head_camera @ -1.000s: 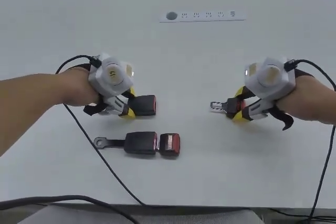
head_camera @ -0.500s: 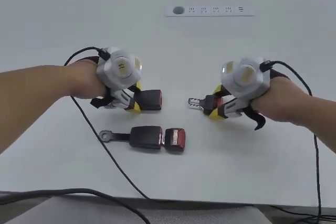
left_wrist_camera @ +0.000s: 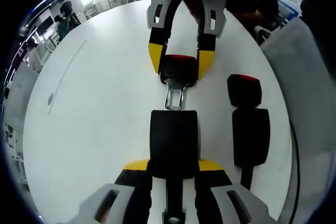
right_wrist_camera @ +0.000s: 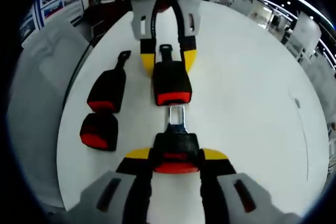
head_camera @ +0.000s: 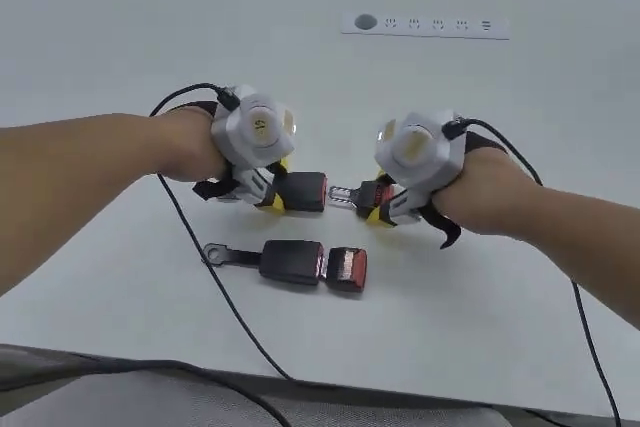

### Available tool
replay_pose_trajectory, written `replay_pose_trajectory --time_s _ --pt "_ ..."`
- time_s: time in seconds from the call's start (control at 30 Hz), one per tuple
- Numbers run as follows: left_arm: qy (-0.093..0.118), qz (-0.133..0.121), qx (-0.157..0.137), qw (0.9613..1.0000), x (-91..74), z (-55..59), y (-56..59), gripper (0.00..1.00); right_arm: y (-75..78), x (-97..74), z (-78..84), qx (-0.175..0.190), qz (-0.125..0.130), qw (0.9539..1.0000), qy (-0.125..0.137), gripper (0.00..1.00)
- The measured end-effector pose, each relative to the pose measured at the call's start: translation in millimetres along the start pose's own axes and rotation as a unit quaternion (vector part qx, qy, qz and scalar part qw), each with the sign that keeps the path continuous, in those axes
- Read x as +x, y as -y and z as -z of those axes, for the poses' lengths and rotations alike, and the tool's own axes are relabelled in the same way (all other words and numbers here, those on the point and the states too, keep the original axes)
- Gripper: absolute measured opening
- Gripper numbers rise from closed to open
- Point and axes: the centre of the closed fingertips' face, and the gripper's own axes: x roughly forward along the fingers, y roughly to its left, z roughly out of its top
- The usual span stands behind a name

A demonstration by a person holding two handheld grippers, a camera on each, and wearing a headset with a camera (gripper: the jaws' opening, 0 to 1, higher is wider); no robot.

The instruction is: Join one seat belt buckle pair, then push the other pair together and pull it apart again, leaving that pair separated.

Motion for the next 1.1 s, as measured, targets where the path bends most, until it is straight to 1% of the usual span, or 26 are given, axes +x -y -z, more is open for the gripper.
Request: replay_pose_trajectory --time_s 0.07,0.1,0.17,0.2,0.23,0.27,0.3,0.33,0.37,0.4,0.43,0.63,0.77,0.87,0.9,0.93,0.97,1.03,1.1 --pt "0.000 0.001 -0.002 1.0000 0.0 -0.2 -0.3 0.31 0.1 2.3 -3.1 -0.004 -0.005 1.0000 -0.004 0.35" --pt "-0.003 0.000 -0.003 1.0000 0.1 0.0 -0.6 0.31 0.9 2.3 -2.6 -0.009 -0.008 0.9998 -0.014 0.34" --pt "-0.006 0.000 -0.002 1.0000 0.3 -0.1 -0.2 0.31 0.8 1.8 -2.2 -0.018 -0.010 0.9996 -0.020 0.34" --pt "-0.008 0.000 -0.002 1.0000 0.4 -0.2 0.0 0.31 1.1 1.4 -3.2 -0.026 -0.010 0.9994 -0.019 0.34" --pt "-0.010 0.000 -0.001 1.0000 0.5 -0.2 0.0 0.31 0.4 1.8 -5.5 -0.022 -0.012 0.9996 -0.015 0.34" --pt "-0.011 0.000 -0.001 0.9999 0.8 0.2 -0.4 0.31 -1.6 4.8 -6.7 -0.027 -0.013 0.9995 -0.013 0.34" --pt "-0.011 0.000 0.000 0.9999 1.3 0.7 -1.1 0.31 -1.9 6.9 -4.3 -0.043 -0.011 0.9987 -0.024 0.35" --pt "-0.011 0.001 0.003 0.9999 1.5 0.6 -1.1 0.31 0.0 7.7 -10.0 -0.035 -0.008 0.9993 -0.008 0.34" --pt "-0.011 0.001 0.002 0.9999 1.4 0.7 -1.1 0.31 -0.1 8.4 -9.0 -0.036 -0.012 0.9992 -0.010 0.34" --pt "-0.010 0.001 0.003 0.9999 1.4 0.1 -0.5 0.31 0.5 11.4 -10.7 -0.025 -0.013 0.9996 -0.004 0.34" --pt "-0.010 0.001 0.005 0.9999 1.3 -0.1 -0.3 0.31 1.1 10.9 -10.2 -0.020 -0.013 0.9997 -0.004 0.34" --pt "-0.010 0.005 0.012 0.9999 1.3 -0.8 0.5 0.31 1.5 10.9 -10.8 -0.025 -0.014 0.9992 0.027 0.32" --pt "-0.012 0.006 0.013 0.9998 1.3 -1.1 0.5 0.31 2.2 13.3 -15.9 -0.023 -0.016 0.9991 0.032 0.32" --pt "-0.014 0.006 0.015 0.9998 1.3 -1.0 0.8 0.30 0.9 19.4 -26.4 -0.015 -0.019 0.9987 0.046 0.31" --pt "-0.015 0.006 0.016 0.9997 1.2 -1.2 1.1 0.30 1.0 21.7 -29.7 -0.014 -0.016 0.9988 0.044 0.31" --pt "-0.016 0.006 0.017 0.9997 1.2 -1.0 1.0 0.30 1.9 22.1 -29.2 -0.013 -0.015 0.9990 0.039 0.31" --pt "-0.016 0.006 0.016 0.9997 1.2 -0.9 0.8 0.30 2.1 20.6 -28.3 -0.013 -0.015 0.9990 0.041 0.31" --pt "-0.017 0.007 0.017 0.9997 1.7 -0.4 -0.1 0.30 2.3 19.1 -26.6 -0.013 -0.018 0.9984 0.051 0.31" --pt "-0.018 0.007 0.017 0.9997 1.7 -0.4 0.0 0.30 2.0 19.5 -27.4 -0.011 -0.019 0.9984 0.052 0.31"
